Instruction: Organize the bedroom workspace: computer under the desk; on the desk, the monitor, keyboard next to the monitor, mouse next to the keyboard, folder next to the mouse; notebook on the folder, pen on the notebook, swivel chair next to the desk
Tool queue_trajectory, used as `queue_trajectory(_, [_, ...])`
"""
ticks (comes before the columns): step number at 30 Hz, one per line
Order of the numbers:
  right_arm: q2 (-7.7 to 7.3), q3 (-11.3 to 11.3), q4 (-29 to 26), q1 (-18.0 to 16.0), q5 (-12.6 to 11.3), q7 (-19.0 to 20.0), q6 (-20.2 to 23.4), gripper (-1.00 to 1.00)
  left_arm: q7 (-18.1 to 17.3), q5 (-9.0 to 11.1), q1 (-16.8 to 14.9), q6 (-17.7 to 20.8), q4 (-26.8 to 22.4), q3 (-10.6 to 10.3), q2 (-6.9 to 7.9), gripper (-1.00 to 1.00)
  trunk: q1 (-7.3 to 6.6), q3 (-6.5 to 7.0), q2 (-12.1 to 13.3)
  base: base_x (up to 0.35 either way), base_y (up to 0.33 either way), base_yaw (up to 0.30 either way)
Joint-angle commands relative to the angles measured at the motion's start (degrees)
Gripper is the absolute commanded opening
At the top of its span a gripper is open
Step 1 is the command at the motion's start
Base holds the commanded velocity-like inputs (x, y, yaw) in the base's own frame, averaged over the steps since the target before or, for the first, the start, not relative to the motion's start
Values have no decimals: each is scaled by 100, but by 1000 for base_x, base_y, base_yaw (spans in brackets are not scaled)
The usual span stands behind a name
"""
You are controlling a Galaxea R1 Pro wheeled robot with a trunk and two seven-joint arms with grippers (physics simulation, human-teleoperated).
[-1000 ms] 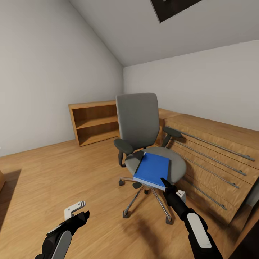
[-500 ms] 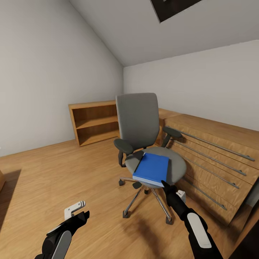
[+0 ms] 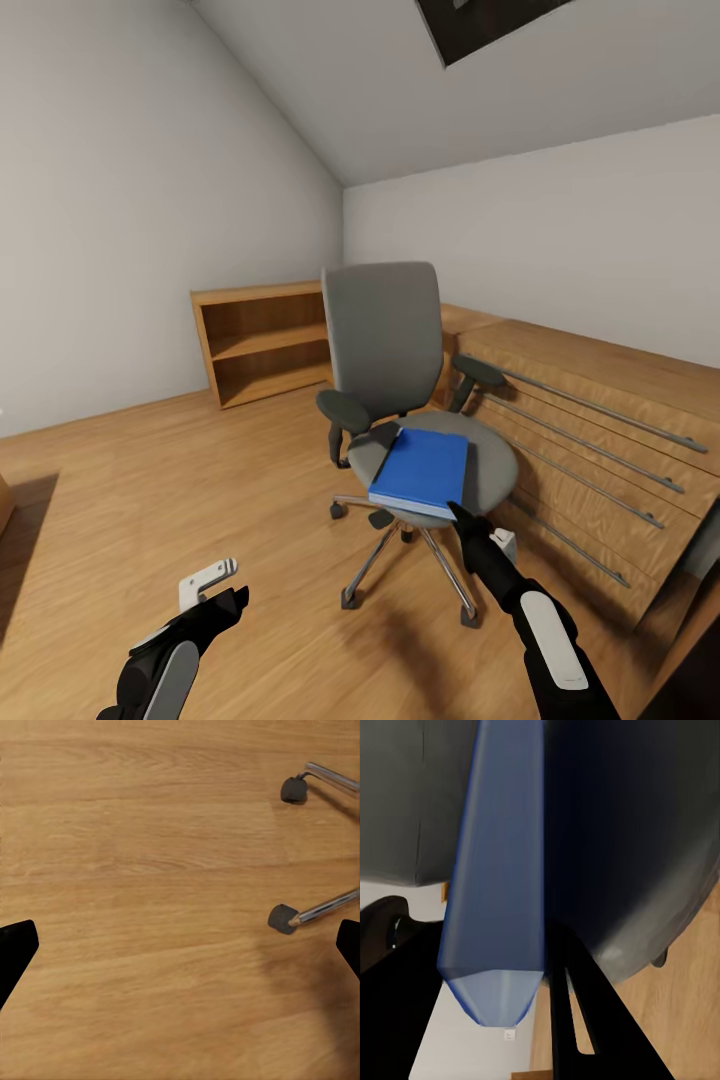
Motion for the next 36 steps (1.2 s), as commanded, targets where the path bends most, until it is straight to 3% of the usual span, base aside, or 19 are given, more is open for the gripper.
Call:
queue_trajectory(1, [7, -24, -3, -4, -21, 8, 47, -100, 55, 60, -3, 11, -7, -4, 2, 100, -24, 13, 39, 0, 0, 0])
queue_trajectory(8, [-10, -44, -48, -4, -20, 8, 46, -100, 66, 63, -3, 18, -6, -3, 7, 100, -178, 138, 320, -29, -7, 0])
queue_trajectory(20, [-19, -150, -349, -4, -13, 5, 42, -100, 73, 60, -3, 12, -6, -3, 0, 100, -441, 354, 801, -279, -149, 0])
queue_trajectory(30, [-35, -148, -1037, 20, -9, -175, 76, -100, 80, 68, -3, 10, 63, -3, 8, 100, -661, 533, 1202, -57, -17, 0])
queue_trajectory(36, [-33, -142, -1759, 386, -25, -177, 98, -100, 77, 66, -3, 10, 92, -3, 9, 100, -792, 641, 1443, -1, 0, 0])
